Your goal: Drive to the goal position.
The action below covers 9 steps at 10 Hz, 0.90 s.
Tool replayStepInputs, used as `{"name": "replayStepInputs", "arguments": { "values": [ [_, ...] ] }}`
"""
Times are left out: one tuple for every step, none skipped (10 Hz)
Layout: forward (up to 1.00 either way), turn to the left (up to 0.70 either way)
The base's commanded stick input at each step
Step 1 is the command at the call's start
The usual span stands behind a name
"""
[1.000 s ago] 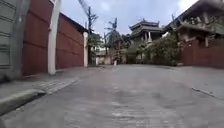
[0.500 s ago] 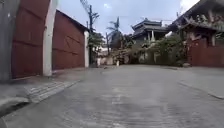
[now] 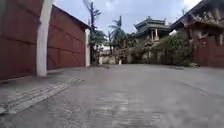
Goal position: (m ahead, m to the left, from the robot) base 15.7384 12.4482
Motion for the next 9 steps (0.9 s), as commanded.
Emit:
{"name": "replayStepInputs", "arguments": {
  "values": [
    [1.00, 0.00],
    [1.00, 0.00],
    [1.00, 0.00],
    [1.00, 0.00],
    [1.00, 0.00],
    [1.00, 0.00],
    [1.00, 0.00],
    [1.00, 0.00],
    [1.00, 0.00]
  ]
}}
